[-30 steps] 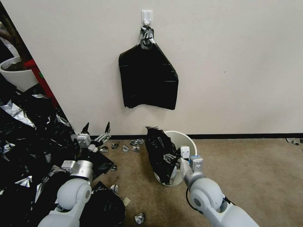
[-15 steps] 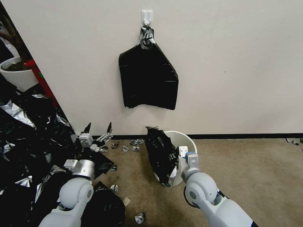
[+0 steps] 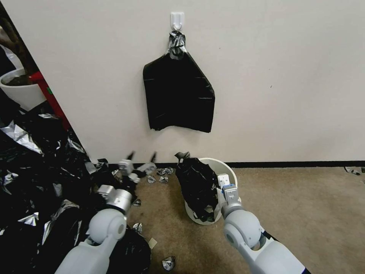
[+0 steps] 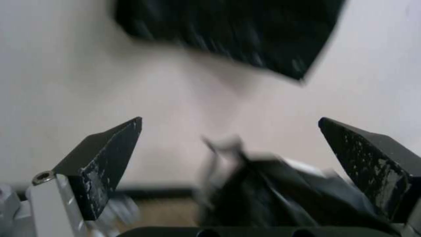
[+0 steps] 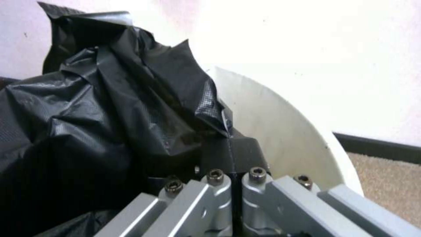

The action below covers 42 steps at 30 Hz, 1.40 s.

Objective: Place a trash bag onto the trash bin.

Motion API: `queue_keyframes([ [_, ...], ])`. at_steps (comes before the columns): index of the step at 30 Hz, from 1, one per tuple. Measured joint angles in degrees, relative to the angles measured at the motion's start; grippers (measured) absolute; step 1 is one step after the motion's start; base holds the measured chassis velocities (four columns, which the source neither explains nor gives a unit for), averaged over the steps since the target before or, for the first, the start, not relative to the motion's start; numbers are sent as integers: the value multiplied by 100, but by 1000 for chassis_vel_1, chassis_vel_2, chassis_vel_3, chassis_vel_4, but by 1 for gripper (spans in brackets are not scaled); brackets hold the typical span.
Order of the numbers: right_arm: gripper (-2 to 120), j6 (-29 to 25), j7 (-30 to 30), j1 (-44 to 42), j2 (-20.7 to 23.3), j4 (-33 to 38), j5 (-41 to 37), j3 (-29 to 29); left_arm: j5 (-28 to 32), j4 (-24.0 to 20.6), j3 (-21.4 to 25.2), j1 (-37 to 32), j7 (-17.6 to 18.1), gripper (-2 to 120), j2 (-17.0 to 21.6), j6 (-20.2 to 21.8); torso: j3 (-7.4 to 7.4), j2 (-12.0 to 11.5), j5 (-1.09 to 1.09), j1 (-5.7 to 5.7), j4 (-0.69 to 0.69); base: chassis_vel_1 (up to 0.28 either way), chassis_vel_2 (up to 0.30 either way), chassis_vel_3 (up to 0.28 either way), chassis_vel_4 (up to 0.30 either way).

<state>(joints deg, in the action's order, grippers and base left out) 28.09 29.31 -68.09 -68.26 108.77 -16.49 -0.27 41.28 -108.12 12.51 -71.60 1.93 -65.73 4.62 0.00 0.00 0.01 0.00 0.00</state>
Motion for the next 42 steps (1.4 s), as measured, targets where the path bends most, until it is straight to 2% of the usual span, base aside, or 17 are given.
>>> queue_keyframes([
  [3,0,-124,-4,-76,-72,-26,268,29,-4,50,-604,229,699,100,-217,559,0,0,0,0,-1,0,0,0,0],
  [4,0,-124,-4,-76,-72,-26,268,29,-4,50,-604,229,699,100,-217,559,0,0,0,0,-1,0,0,0,0],
  [5,0,-161,-12,-106,-97,-38,349,52,-4,111,-782,315,1134,100,-428,975,0,0,-1,0,-1,0,0,0,0],
  [6,0,-161,-12,-106,-97,-38,349,52,-4,111,-782,315,1134,100,-428,975,0,0,-1,0,-1,0,0,0,0],
  [9,0,-201,-32,-164,-111,-39,407,103,13,255,-952,427,1765,100,-775,1611,0,0,-1,0,-1,0,0,0,0],
  [12,0,-240,-71,-196,-98,-38,479,143,6,365,-1002,495,1965,100,-915,1756,0,0,0,0,0,0,0,0,0],
  [15,0,-285,-117,-229,-73,-34,568,165,62,434,-1015,538,2038,100,-1012,1830,0,0,0,0,0,0,0,0,0],
  [19,0,-324,-154,-262,-57,-14,687,166,171,490,-1027,578,2151,91,-1135,2028,0,0,0,0,0,0,0,0,0],
  [22,0,-385,-166,-268,-77,-12,812,163,170,512,-1082,604,2348,77,-1229,2357,0,0,0,0,0,0,0,0,0],
  [26,0,-424,-168,-272,-86,-15,874,162,163,522,-1116,619,2494,67,-1272,2524,0,0,-1,0,0,0,0,0,0],
  [28,0,-498,-171,-294,-92,-27,963,163,142,555,-1139,634,2629,56,-1301,2643,0,0,-1,0,0,0,0,0,0],
  [32,0,-684,-171,-314,-94,-45,1032,184,132,584,-1140,640,2719,41,-1279,2755,0,0,-1,0,0,0,0,0,0],
  [33,0,-684,-171,-314,-94,-45,1032,184,132,584,-1140,640,2719,41,-1279,2755,0,0,-1,0,0,0,0,0,0],
  [36,0,-962,-164,-328,-102,-60,1074,215,141,618,-1084,625,2716,25,-1222,2791,-1,0,-1,0,0,0,0,0,0],
  [38,0,-1054,-164,-329,-102,-60,1073,232,140,623,-1052,611,2687,21,-1197,2777,-1,0,0,0,1,0,0,0,0],
  [41,0,-1307,-229,-346,-79,-11,1059,340,22,609,-941,514,2267,9,-1016,2550,0,0,-3,0,0,0,0,0,0],
  [42,0,-1307,-229,-346,-79,-11,1059,340,22,609,-941,514,2267,9,-1016,2550,0,0,-3,0,0,0,0,0,0],
])
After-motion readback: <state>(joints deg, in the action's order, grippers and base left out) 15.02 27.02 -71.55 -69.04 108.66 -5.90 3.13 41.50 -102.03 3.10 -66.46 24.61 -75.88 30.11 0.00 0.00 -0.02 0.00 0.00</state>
